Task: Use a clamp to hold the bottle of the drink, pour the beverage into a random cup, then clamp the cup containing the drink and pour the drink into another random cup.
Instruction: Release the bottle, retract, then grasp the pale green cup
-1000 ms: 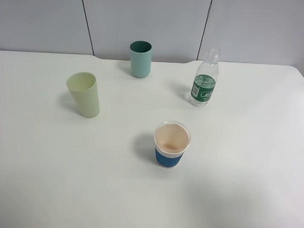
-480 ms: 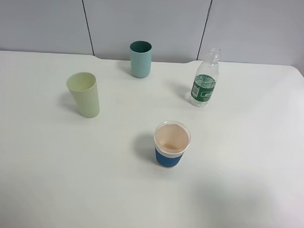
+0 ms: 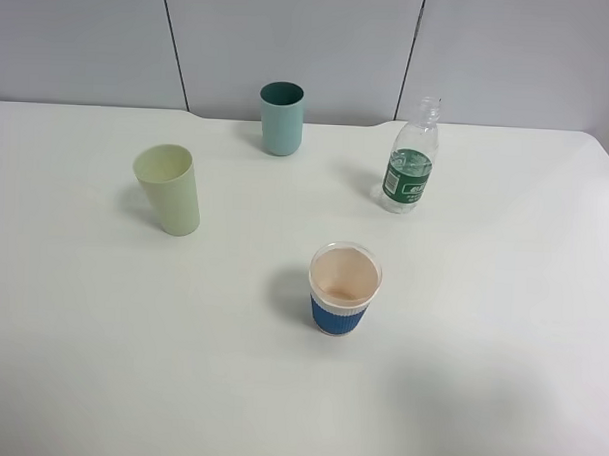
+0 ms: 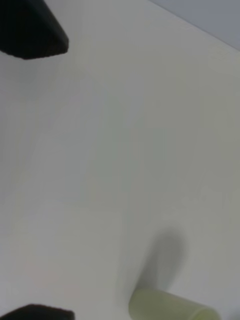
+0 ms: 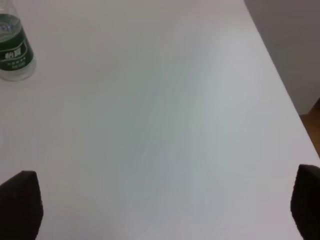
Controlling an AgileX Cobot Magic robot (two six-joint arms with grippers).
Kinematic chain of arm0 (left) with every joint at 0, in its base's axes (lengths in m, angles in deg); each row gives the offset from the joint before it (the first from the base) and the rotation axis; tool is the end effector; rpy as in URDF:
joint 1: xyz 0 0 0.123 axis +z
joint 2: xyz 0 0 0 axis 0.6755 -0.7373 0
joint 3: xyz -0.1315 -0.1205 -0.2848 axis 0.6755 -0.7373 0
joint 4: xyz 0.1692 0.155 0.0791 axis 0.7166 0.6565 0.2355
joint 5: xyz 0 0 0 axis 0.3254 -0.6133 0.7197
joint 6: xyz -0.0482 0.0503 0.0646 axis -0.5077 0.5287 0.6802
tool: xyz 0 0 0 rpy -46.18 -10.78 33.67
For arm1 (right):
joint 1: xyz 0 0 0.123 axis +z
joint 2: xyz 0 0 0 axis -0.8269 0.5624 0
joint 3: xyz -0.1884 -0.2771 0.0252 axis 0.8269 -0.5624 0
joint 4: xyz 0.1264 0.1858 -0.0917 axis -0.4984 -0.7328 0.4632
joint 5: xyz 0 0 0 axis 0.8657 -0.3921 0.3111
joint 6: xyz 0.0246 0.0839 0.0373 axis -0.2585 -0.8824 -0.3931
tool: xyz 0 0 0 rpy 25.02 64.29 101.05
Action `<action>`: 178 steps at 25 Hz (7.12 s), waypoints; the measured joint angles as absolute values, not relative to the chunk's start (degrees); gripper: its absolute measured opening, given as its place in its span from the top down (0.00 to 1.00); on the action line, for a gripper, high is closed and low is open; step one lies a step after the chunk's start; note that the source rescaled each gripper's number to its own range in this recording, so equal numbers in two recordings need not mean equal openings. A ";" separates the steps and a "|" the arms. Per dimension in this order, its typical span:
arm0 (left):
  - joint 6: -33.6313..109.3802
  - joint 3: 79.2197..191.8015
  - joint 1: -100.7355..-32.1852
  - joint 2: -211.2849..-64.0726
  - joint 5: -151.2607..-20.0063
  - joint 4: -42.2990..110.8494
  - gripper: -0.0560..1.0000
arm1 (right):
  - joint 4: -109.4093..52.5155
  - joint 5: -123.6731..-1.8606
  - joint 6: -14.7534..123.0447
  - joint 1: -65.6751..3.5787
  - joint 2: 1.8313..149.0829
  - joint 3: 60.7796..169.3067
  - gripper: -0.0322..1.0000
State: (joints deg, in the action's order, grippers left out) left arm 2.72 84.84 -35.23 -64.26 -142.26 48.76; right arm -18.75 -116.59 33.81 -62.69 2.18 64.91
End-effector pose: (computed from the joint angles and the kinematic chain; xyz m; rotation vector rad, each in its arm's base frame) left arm -0.0615 -0.0064 0.2725 -0.1490 2.0254 0.0883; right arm -0.0653 0.0051 0.2742 0.0815 2.0578 -0.1399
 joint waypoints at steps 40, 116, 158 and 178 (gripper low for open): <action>2.72 84.84 -35.23 -64.26 -142.26 48.76 0.00 | -19.17 -114.98 33.65 -59.56 2.18 63.57 0.00; 4.78 72.76 -66.62 -124.54 -86.74 54.54 0.00 | -19.17 -114.98 33.65 -59.56 2.18 63.57 0.00; -0.31 74.52 -55.58 -178.49 -13.09 59.30 0.00 | -19.17 -114.98 33.60 -59.56 2.18 63.57 0.00; -0.87 81.27 -55.40 -182.63 -12.32 62.86 0.00 | -19.17 -114.98 33.60 -59.56 2.18 63.57 0.00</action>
